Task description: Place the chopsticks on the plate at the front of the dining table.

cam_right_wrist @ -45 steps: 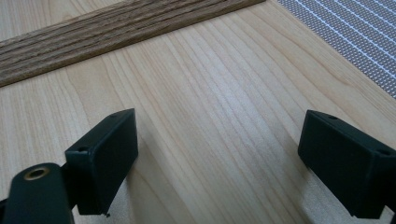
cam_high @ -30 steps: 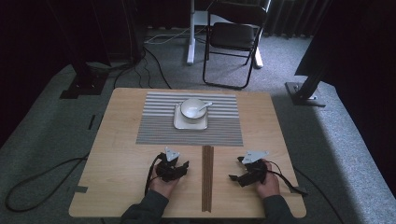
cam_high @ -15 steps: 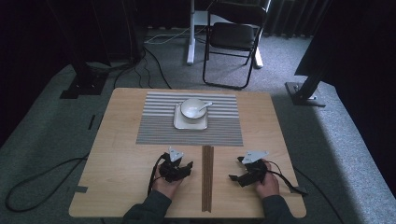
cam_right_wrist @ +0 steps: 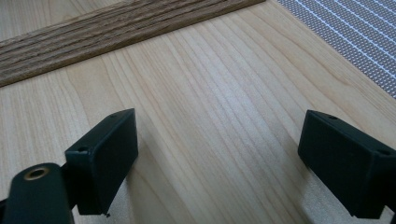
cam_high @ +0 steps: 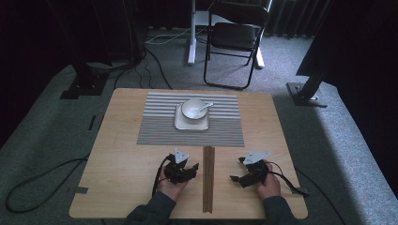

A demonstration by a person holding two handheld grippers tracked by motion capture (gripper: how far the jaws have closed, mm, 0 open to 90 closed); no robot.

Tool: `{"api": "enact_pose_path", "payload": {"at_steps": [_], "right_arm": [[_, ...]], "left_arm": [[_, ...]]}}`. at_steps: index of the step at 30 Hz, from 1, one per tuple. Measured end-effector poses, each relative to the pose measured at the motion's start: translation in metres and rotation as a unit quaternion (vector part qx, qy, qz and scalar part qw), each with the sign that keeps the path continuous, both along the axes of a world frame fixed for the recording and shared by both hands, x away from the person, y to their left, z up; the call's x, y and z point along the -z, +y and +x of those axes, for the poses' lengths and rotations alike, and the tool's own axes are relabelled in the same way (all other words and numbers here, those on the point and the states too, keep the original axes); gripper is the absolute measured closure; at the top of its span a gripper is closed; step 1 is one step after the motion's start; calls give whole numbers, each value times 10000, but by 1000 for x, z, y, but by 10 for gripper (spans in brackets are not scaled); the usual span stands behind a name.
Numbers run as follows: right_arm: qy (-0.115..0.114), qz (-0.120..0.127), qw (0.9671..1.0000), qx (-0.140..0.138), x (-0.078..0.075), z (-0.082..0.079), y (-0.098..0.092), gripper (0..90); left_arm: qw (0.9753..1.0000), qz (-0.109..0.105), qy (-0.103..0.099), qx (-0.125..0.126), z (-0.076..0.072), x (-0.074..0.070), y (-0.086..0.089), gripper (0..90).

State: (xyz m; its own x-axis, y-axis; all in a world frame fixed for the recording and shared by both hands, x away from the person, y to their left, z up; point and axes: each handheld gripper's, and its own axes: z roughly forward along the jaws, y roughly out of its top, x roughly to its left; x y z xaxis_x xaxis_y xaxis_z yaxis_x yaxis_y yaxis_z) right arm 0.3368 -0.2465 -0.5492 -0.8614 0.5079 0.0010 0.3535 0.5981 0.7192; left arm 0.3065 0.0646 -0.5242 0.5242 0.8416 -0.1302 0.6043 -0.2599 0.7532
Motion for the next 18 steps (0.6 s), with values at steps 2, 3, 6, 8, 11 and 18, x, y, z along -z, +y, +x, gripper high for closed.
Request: {"api": "enact_pose_path", "payload": {"at_steps": [2, 3, 6, 8, 11, 18], "right_arm": [[0, 3, 10000, 2, 0, 0, 0, 115], [-1, 3, 10000, 2, 0, 0, 0, 115], [0, 3, 10000, 1, 0, 0, 0, 115], [0, 3, 10000, 2, 0, 0, 0, 115], [-1, 3, 10000, 1, 0, 0, 0, 115], [4, -1, 10000, 3, 0, 0, 0, 115]], "left_arm": [[10000, 10, 6, 26, -1, 0, -2, 456], [10000, 17, 7, 45, -1, 1, -3, 456], [10000, 14, 26, 76, -2, 1, -5, 456], [9999, 25, 27, 101, -2, 1, -7, 455], [9999, 23, 47, 145, -4, 2, -10, 455], [9995, 46, 81, 302, -8, 5, -19, 452]]}}
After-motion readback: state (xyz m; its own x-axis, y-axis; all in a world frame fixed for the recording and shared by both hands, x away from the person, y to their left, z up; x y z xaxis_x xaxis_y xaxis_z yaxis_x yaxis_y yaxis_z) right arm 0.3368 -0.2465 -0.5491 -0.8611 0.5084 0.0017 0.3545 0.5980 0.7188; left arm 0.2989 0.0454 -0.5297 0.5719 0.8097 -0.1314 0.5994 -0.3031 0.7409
